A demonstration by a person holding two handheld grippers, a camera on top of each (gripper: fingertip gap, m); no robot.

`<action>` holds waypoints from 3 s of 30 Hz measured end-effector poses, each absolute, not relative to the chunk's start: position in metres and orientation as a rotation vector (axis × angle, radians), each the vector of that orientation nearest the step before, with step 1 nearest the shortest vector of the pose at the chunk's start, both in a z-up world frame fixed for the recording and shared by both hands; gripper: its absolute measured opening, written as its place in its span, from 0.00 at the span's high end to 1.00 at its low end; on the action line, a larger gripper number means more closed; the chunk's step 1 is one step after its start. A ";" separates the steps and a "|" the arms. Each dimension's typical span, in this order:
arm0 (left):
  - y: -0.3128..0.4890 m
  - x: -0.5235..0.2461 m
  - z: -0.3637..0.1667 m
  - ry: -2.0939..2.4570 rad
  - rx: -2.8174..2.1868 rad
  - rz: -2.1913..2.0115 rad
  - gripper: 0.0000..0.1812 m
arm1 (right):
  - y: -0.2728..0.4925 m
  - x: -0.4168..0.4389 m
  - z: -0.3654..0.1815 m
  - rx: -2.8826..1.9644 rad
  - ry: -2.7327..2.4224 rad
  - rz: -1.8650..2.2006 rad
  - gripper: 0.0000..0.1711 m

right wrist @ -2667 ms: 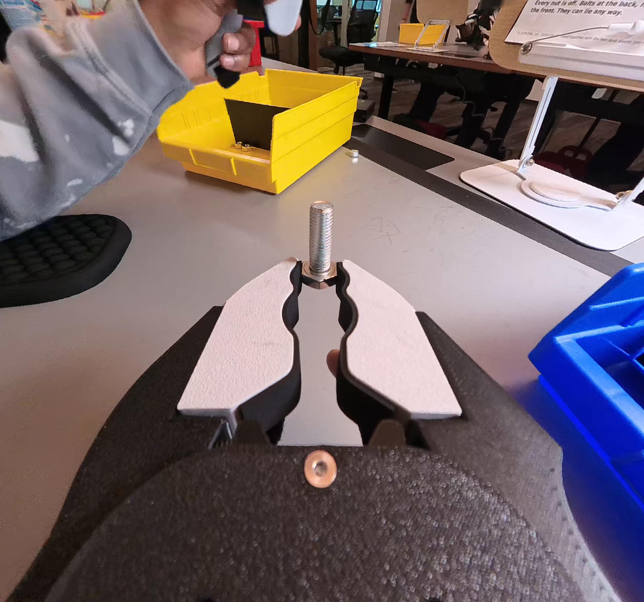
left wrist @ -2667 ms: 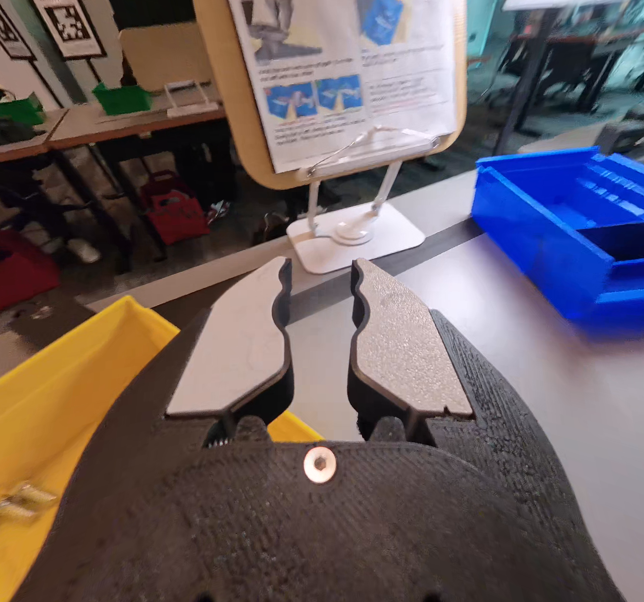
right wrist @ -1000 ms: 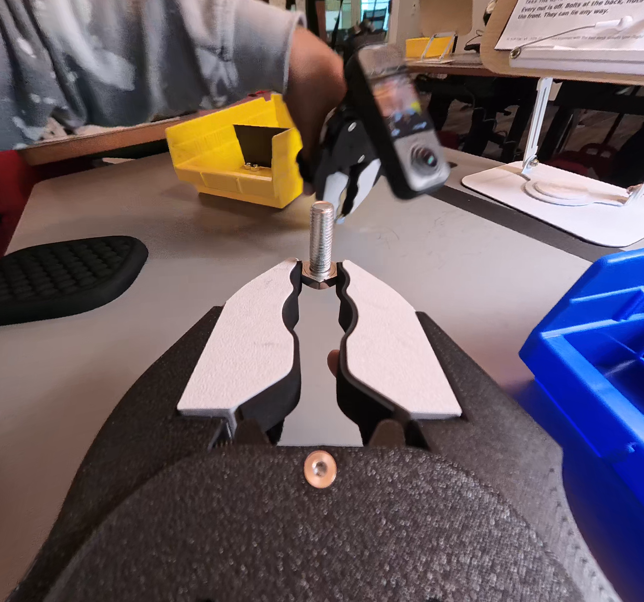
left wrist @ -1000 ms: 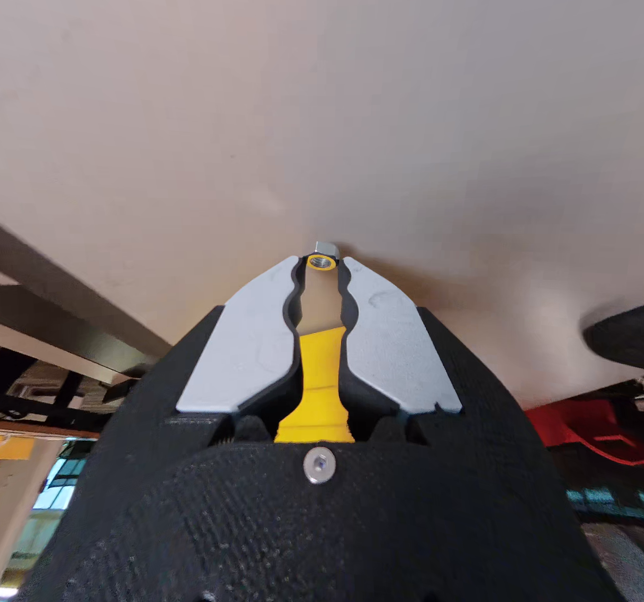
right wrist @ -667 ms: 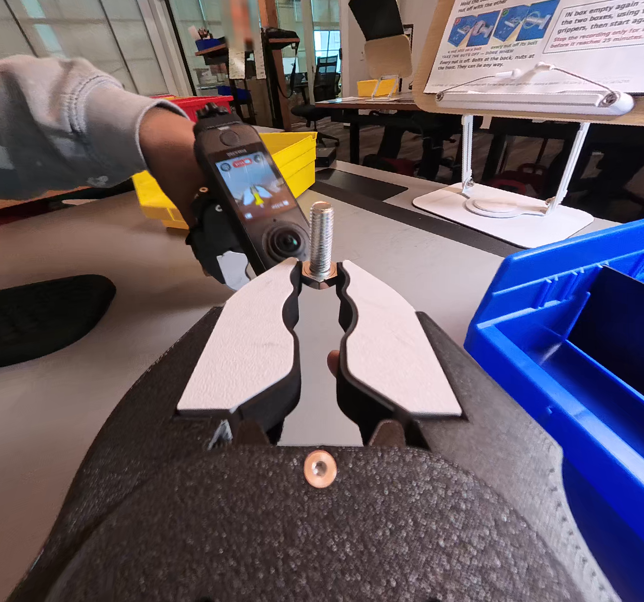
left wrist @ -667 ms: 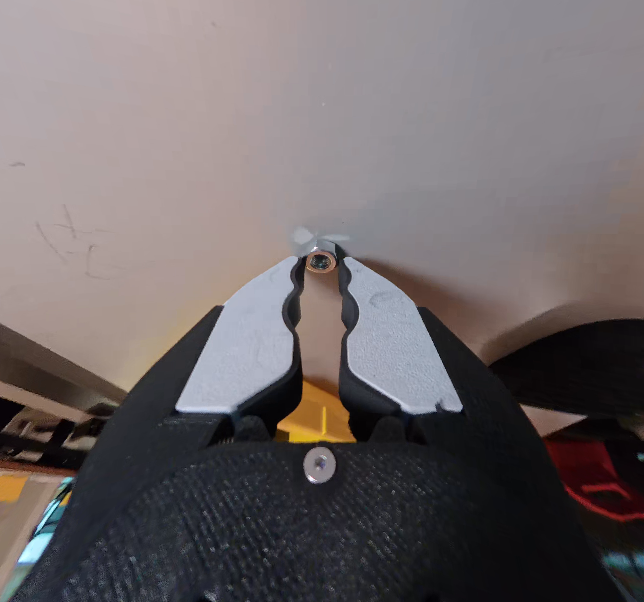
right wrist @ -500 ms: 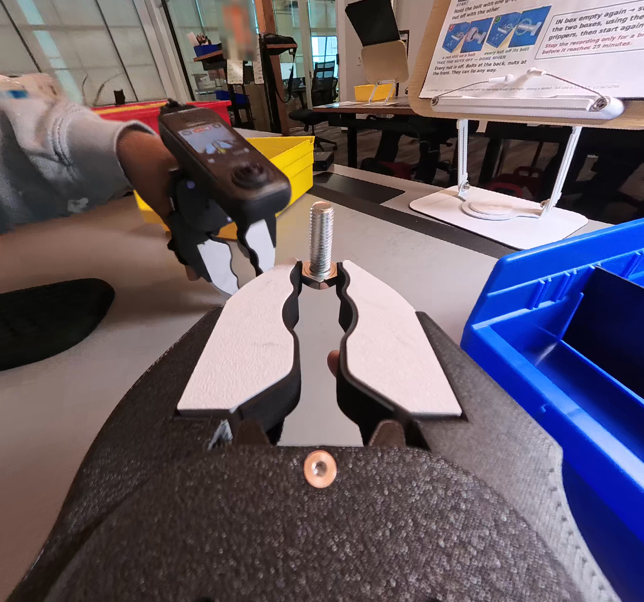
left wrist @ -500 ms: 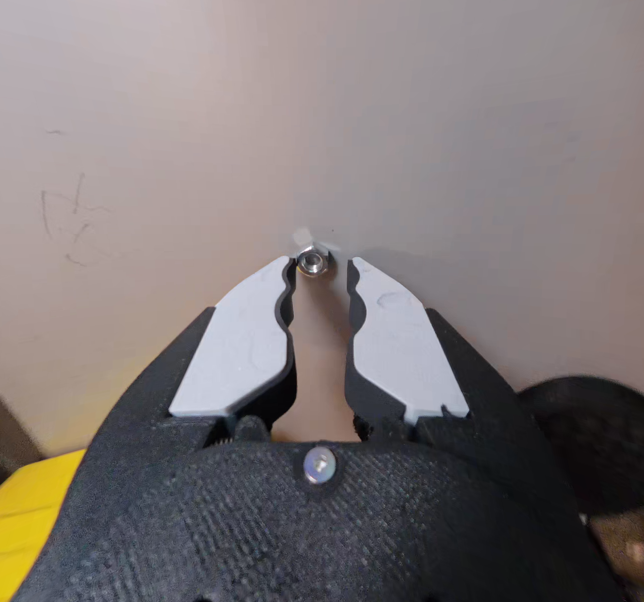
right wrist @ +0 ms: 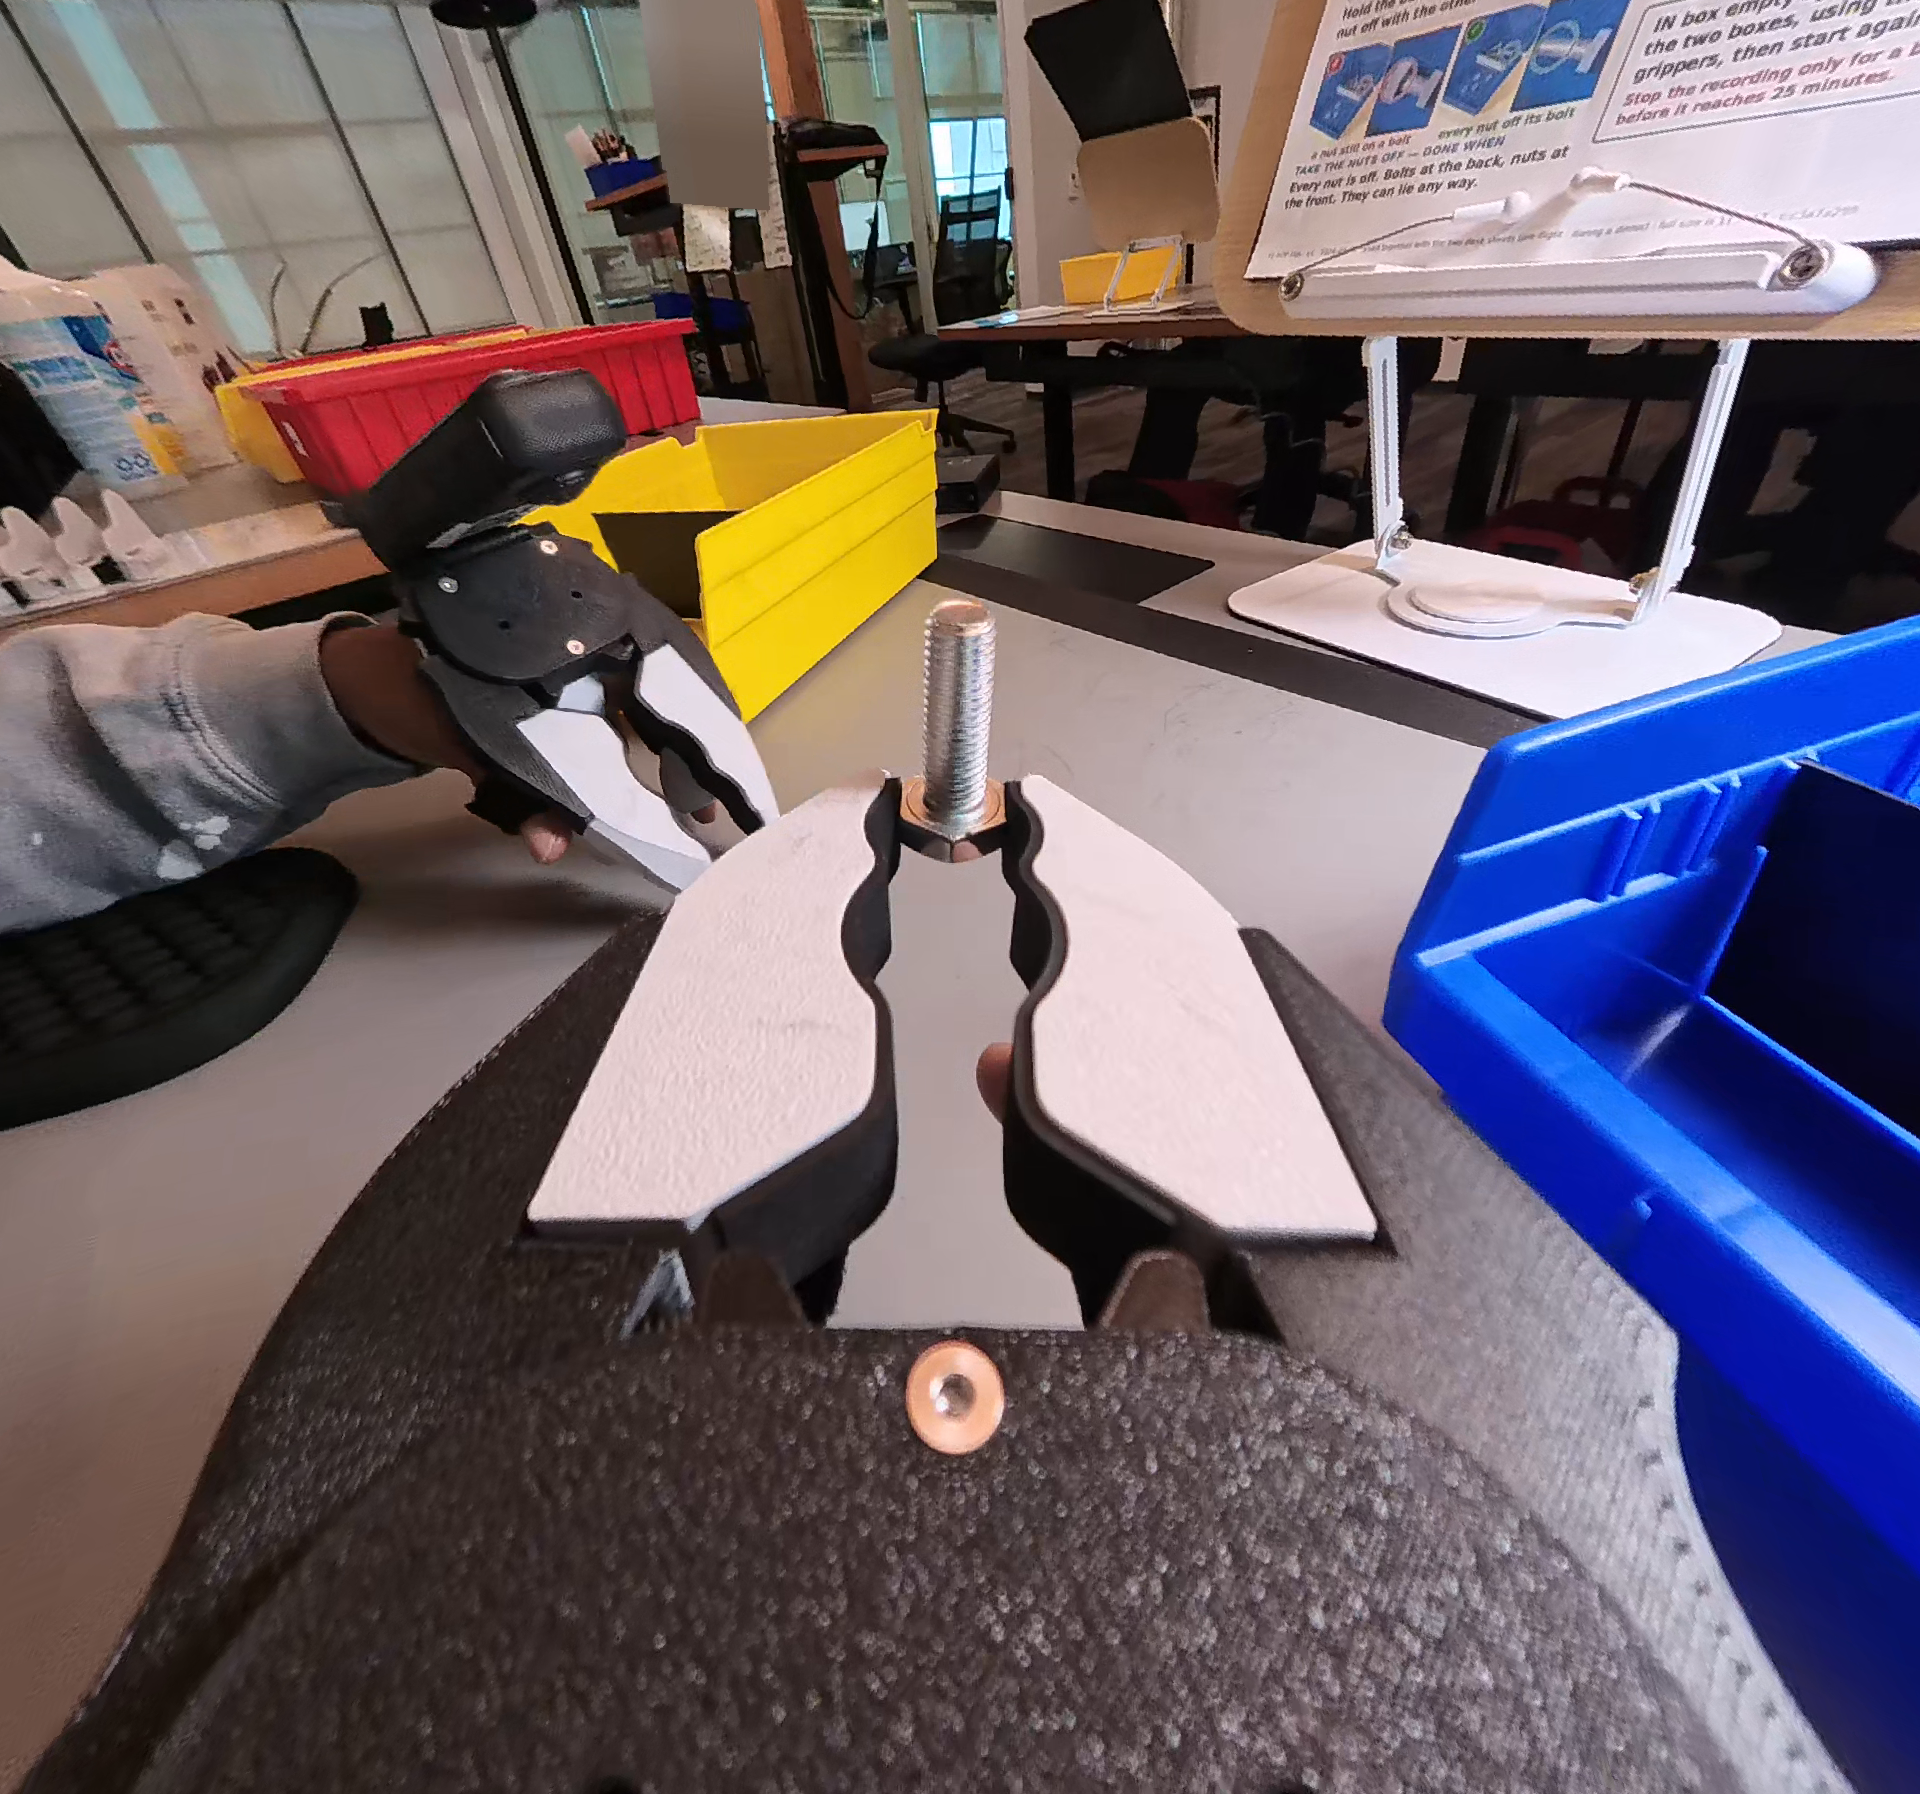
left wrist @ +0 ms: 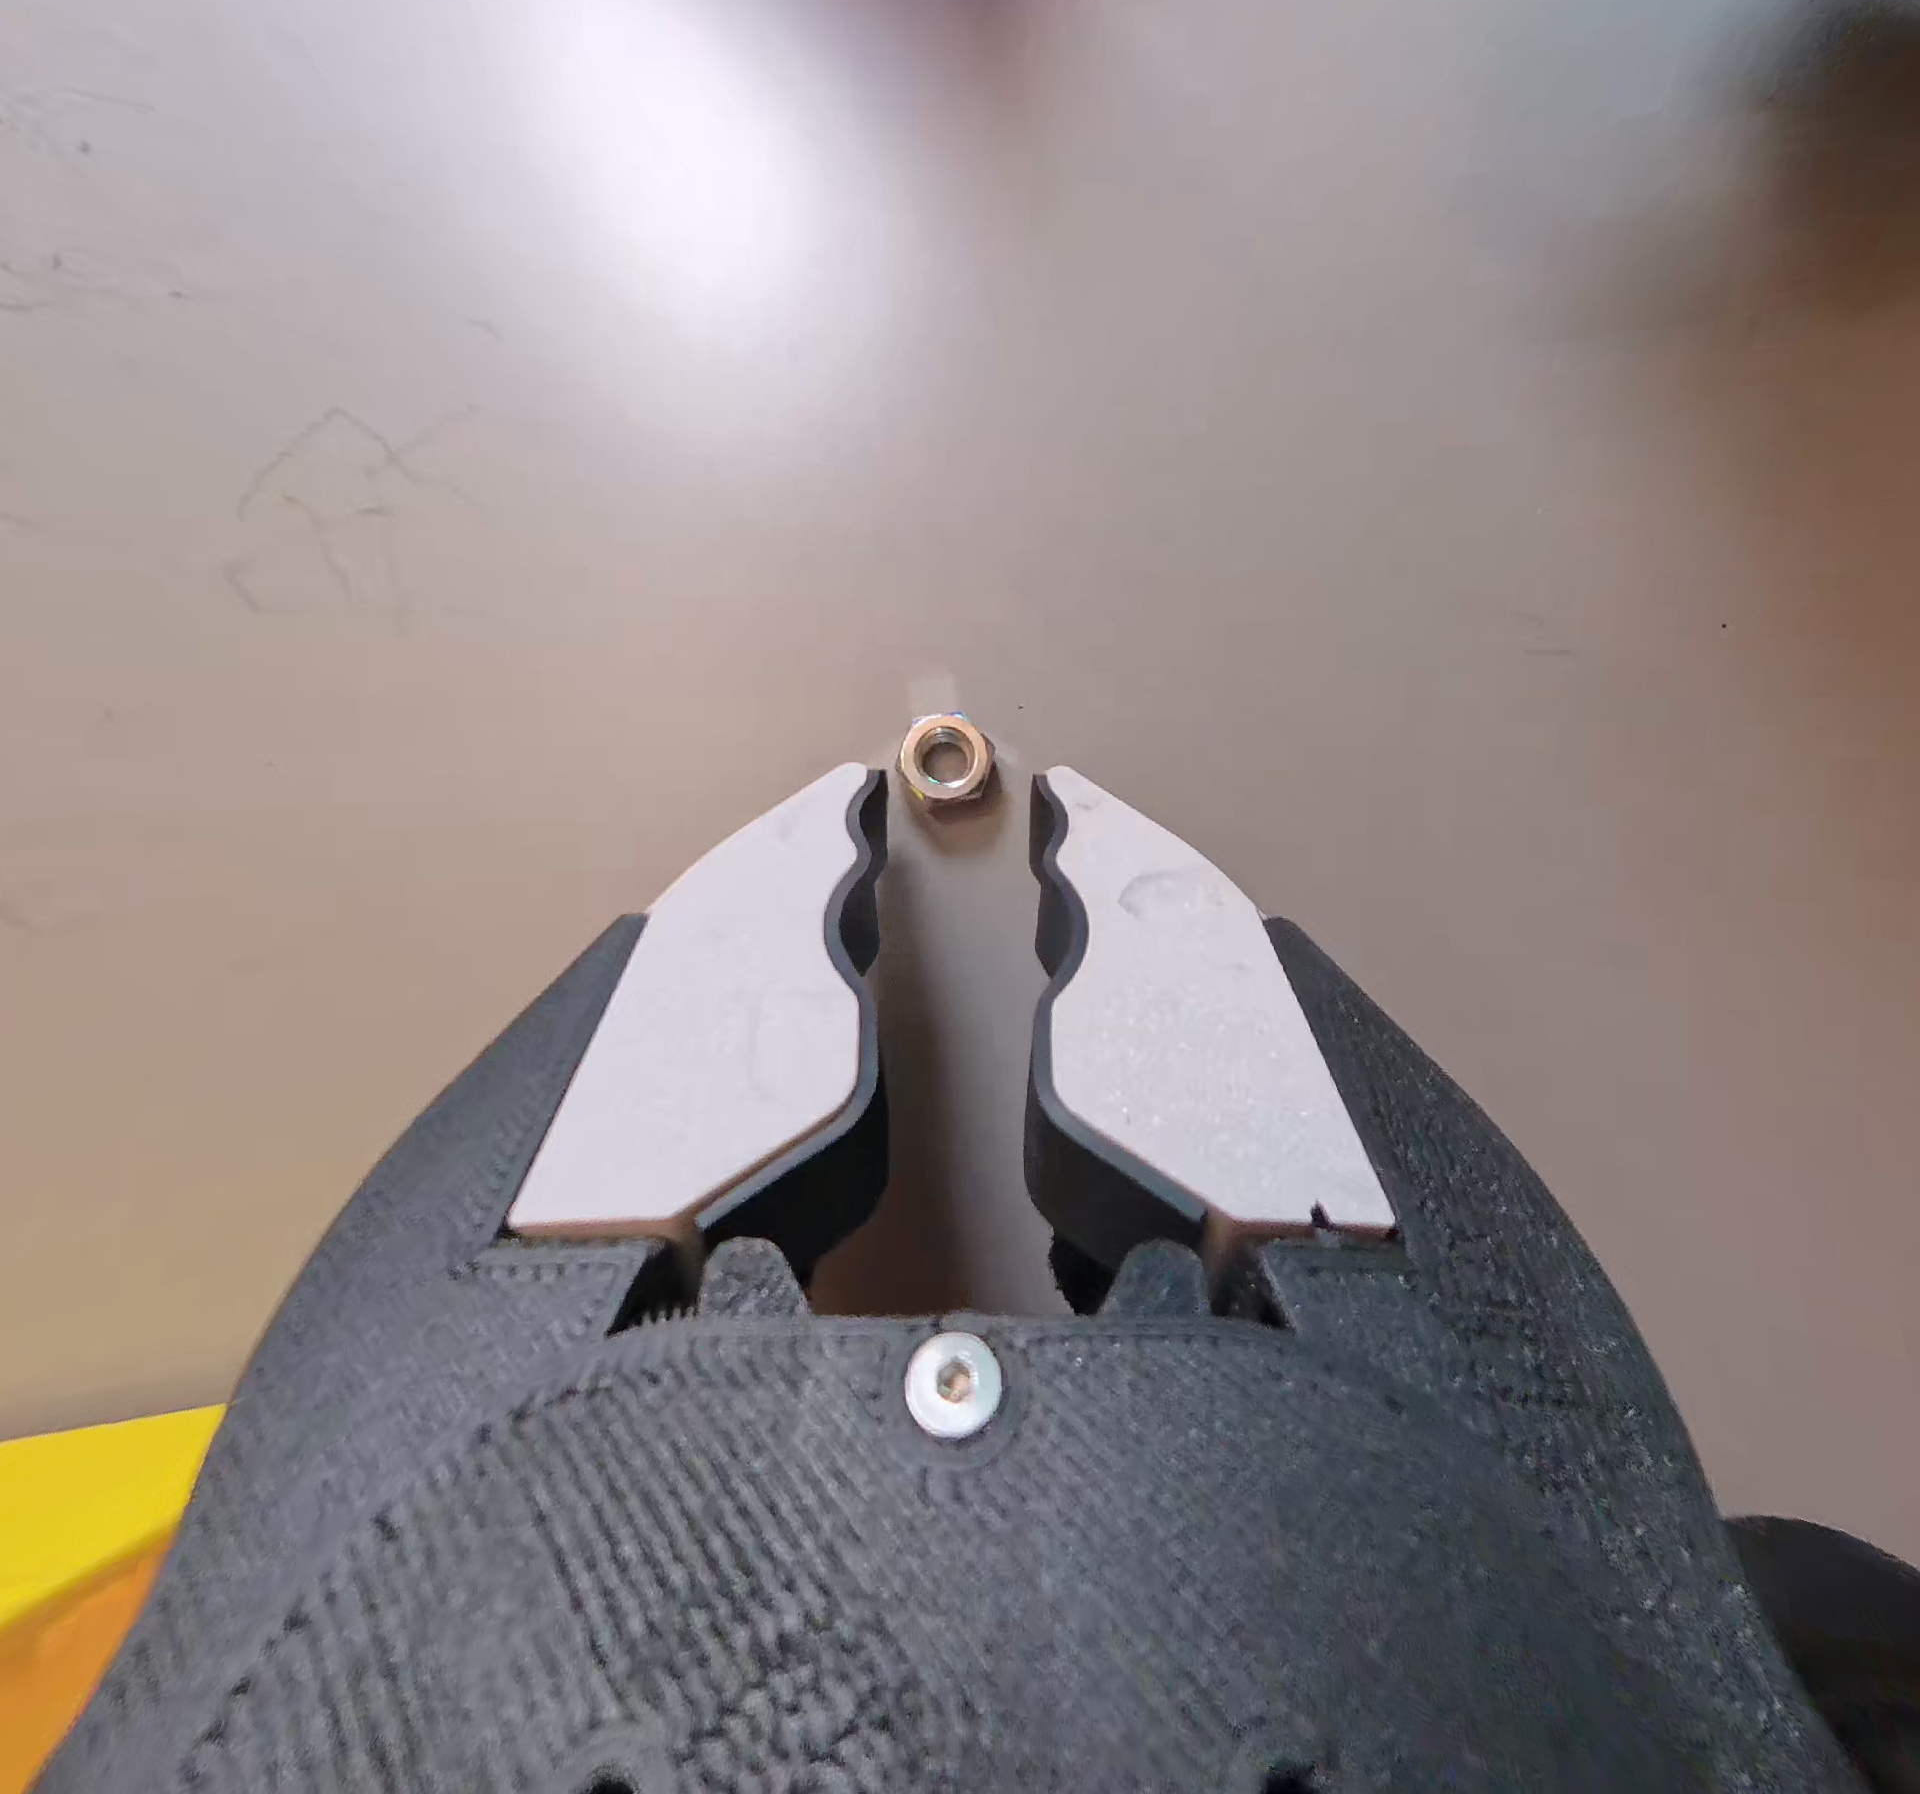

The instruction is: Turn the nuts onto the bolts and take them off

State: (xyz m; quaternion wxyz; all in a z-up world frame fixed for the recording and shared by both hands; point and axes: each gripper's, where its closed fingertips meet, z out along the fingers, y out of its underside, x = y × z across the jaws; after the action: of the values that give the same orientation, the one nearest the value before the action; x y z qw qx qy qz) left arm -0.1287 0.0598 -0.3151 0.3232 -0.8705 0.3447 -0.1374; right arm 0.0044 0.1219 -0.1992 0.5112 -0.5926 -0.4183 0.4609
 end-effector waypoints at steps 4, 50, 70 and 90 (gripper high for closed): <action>0.062 -0.129 -0.319 0.926 -2.286 -0.370 0.86 | 0.121 0.004 -0.201 -1.428 -1.015 1.113 0.89; 0.055 -0.006 -0.190 1.337 -2.127 -0.486 0.90 | 0.053 -0.028 -0.227 -1.333 -1.343 1.120 0.89; 0.041 -0.003 -0.193 1.457 -2.050 -0.576 0.90 | 0.038 -0.030 -0.230 -1.260 -1.427 1.171 0.89; -0.008 0.006 -0.200 1.936 -1.875 -0.685 0.90 | -0.019 -0.022 -0.236 -1.053 -1.721 1.383 0.89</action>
State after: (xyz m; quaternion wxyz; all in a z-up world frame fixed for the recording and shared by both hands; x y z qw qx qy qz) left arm 0.0055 -0.0077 -0.1999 0.1793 -0.6633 0.6849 -0.2425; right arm -0.0223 -0.0192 -0.2356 0.3407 -0.4048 -0.6615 0.5315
